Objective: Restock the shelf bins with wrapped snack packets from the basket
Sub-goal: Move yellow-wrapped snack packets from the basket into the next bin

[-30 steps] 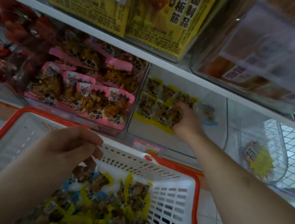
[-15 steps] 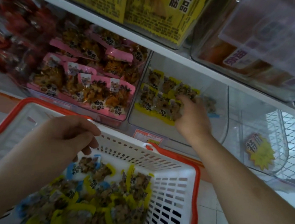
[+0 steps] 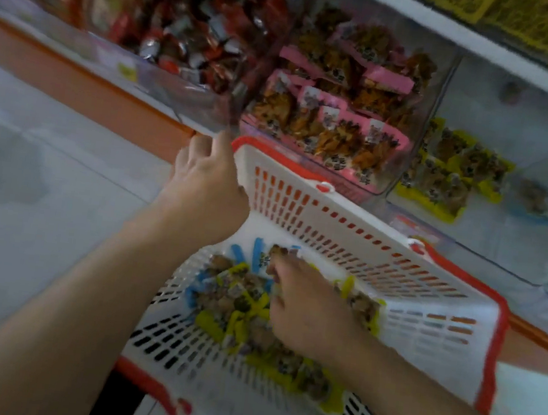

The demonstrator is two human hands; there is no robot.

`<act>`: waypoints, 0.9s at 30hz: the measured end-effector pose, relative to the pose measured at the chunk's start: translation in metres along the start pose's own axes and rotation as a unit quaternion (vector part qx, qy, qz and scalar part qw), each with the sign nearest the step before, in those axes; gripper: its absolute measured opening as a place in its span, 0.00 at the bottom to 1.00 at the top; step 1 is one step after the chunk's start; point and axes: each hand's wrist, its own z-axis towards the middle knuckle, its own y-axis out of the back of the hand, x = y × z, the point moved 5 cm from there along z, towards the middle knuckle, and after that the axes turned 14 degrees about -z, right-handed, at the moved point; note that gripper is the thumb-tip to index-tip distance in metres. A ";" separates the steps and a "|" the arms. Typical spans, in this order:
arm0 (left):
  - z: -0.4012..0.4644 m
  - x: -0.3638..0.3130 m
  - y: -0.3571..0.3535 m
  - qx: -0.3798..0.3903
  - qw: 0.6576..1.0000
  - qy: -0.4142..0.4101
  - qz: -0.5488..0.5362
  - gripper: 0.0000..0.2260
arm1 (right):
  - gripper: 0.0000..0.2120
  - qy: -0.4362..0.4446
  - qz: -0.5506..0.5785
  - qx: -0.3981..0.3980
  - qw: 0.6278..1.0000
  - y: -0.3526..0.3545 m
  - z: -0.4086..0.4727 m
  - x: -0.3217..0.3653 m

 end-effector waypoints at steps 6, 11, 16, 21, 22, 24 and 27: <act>-0.003 0.023 0.001 0.083 0.995 0.040 0.024 0.29 | 0.39 0.015 -0.012 0.046 0.999 -0.076 0.072 0.046; -0.001 0.027 0.004 0.089 0.995 0.030 0.016 0.25 | 0.28 -0.004 -0.082 -0.034 0.996 -0.088 0.087 0.045; 0.002 0.031 0.007 0.084 0.994 0.068 -0.008 0.25 | 0.04 -0.082 0.085 -0.056 0.991 -0.062 0.081 0.015; 0.002 0.015 0.018 -0.016 1.000 -0.011 -0.003 0.26 | 0.07 -0.101 0.230 -0.132 0.959 0.009 0.038 -0.016; 0.000 0.008 0.020 -0.032 0.998 -0.043 -0.019 0.24 | 0.06 -0.104 0.256 -0.139 0.951 0.023 0.026 -0.021; -0.003 -0.003 0.017 -0.021 0.993 -0.091 -0.066 0.18 | 0.04 -0.101 0.304 -0.157 0.934 0.047 0.003 -0.032; -0.010 -0.015 -0.005 0.116 0.980 -0.074 -0.144 0.12 | 0.04 -0.100 0.361 -0.197 0.906 0.074 -0.024 -0.049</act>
